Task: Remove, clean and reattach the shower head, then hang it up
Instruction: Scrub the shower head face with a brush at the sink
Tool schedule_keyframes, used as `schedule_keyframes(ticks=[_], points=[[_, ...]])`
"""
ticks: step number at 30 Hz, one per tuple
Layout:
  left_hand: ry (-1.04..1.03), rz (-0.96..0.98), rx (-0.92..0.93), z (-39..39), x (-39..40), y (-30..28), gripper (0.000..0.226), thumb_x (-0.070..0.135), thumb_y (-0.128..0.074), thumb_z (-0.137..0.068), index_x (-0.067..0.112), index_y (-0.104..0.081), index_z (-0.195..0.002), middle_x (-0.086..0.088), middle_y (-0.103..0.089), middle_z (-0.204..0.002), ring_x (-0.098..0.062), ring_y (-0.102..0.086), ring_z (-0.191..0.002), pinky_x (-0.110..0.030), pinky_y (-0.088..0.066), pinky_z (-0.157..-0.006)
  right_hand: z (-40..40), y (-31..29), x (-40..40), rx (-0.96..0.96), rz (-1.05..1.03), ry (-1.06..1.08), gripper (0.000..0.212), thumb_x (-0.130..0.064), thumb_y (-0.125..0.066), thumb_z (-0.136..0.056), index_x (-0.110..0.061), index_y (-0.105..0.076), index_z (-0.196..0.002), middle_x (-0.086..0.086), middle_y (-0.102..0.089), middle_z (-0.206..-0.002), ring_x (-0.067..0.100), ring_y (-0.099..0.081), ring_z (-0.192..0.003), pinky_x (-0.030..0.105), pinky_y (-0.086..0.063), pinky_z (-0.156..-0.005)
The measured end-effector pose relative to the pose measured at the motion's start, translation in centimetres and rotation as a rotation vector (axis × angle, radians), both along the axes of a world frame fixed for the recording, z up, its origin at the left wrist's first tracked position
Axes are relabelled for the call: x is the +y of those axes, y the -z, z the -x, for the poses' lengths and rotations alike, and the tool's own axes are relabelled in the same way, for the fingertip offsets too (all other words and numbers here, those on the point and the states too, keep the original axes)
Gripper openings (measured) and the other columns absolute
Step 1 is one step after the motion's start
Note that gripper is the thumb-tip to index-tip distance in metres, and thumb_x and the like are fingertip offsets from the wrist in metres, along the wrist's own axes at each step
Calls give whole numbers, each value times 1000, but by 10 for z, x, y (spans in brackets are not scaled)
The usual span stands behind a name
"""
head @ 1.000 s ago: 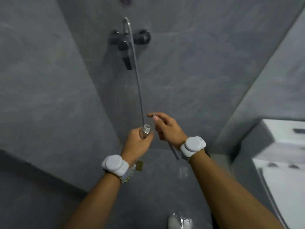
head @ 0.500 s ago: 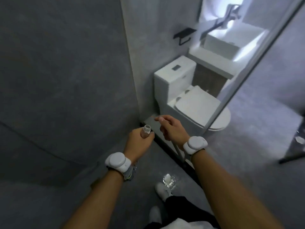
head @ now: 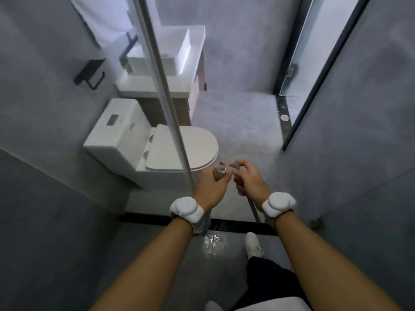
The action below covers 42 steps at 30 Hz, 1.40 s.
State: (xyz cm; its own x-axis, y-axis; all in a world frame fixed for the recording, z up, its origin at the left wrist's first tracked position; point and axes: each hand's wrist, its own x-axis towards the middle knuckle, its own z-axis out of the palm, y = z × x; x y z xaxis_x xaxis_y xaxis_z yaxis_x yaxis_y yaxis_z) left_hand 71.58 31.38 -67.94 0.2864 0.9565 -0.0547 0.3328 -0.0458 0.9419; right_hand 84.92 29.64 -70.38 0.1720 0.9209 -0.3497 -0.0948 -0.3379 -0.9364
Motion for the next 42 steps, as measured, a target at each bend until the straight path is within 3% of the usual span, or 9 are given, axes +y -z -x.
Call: schedule_keyframes(ticks=[4, 9, 17, 20, 24, 27, 33, 39, 42], points=[[84, -34, 65, -65, 56, 18, 50, 24, -62, -96, 22, -28, -59, 7, -26, -55, -7, -27, -49, -24, -22, -51, -72, 15, 38, 48, -18, 126, 10, -17, -40, -102, -13, -47, -108, -2, -32, -56, 11, -24, -41, 24, -18, -43], [136, -36, 167, -144, 151, 32, 48, 26, -60, -97, 22, -31, -59, 5, -30, -54, -9, -26, -52, -30, -24, -54, -152, 27, 131, -4, -3, 100, 17, -21, -40, -103, -11, -51, -112, 1, -34, -62, 10, -25, -45, 22, -20, -42], [-104, 55, 139, -235, 303, 31, 40, 30, -62, -94, 20, -44, -60, 3, -45, -56, -11, -39, -54, -31, -37, -56, -232, 22, 296, -60, 20, -110, 21, -26, -43, -102, -13, -56, -112, 5, -44, -63, 8, -33, -41, 22, -26, -40], [-212, 72, 110, -255, 368, 28, 37, 34, -63, -92, 10, -54, -66, -8, -55, -58, -18, -52, -57, -41, -49, -61, -251, 20, 367, -79, 26, -145, 21, -26, -43, -102, -13, -57, -111, 5, -46, -63, 8, -35, -40, 22, -27, -40], [-285, 34, 58, -275, 454, 30, 38, 37, -62, -94, 2, -62, -79, -20, -61, -67, -18, -55, -58, -40, -50, -62, -261, 22, 458, -92, 50, -208, 21, -27, -44, -102, -13, -57, -109, 5, -47, -61, 8, -35, -40, 22, -28, -40], [-396, 4, -44, -292, 545, 34, 39, 36, -63, -94, 1, -57, -79, -12, -56, -65, -16, -50, -60, -38, -49, -63, -270, 25, 559, -126, 51, -285, 18, -30, -46, -100, -18, -58, -103, 5, -50, -64, 12, -38, -45, 23, -29, -43], [-540, 65, -280, -311, 682, 19, 29, 23, -64, -94, 8, -51, -72, -6, -46, -60, -13, -42, -56, -21, -43, -57, -289, 21, 710, -264, 33, -318, 23, -29, -52, -98, -16, -58, -115, 1, -59, -87, 9, -48, -59, 20, -35, -53], [-717, -46, -557, -318, 811, 10, 40, 34, -63, -83, 13, -39, -59, -8, -35, -53, -26, -31, -55, -38, -35, -61, -315, 30, 844, -325, 47, -288, 25, -26, -57, -95, -15, -60, -118, 3, -60, -98, 14, -55, -77, 26, -41, -68], [-842, -61, -752, -320, 886, 9, 37, 32, -62, -75, 11, -36, -58, -7, -33, -52, -23, -32, -51, -35, -37, -59, -323, 46, 927, -368, 82, -342, 28, -30, -54, -97, -14, -59, -120, 7, -63, -105, 22, -56, -85, 28, -42, -73]])
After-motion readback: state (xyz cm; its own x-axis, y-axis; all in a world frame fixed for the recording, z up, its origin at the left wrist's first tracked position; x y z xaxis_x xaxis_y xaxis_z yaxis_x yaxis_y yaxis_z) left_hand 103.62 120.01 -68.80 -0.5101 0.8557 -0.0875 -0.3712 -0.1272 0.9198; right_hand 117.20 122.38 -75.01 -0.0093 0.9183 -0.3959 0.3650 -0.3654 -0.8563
